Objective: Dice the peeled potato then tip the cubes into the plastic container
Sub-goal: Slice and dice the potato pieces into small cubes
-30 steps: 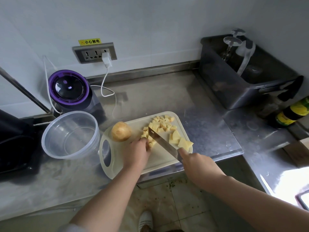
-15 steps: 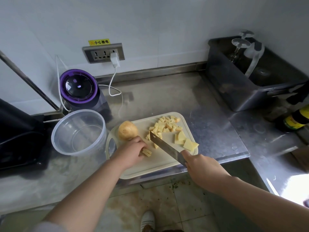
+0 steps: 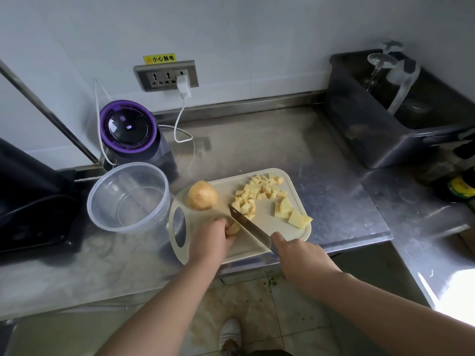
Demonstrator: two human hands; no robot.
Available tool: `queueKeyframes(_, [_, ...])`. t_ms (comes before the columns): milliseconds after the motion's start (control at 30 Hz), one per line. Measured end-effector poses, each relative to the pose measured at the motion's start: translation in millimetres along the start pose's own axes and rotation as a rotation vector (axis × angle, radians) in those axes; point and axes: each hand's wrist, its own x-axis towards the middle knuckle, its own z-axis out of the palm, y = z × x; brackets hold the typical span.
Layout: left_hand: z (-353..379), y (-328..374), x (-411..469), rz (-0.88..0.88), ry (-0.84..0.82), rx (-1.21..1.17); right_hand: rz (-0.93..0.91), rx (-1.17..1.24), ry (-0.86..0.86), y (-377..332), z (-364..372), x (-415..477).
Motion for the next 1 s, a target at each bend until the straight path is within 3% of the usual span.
queueKeyframes(1000, [4, 5, -5, -0.17, 0.014, -0.077, -0.075, -0.031, -0.023, -20, 2, -12])
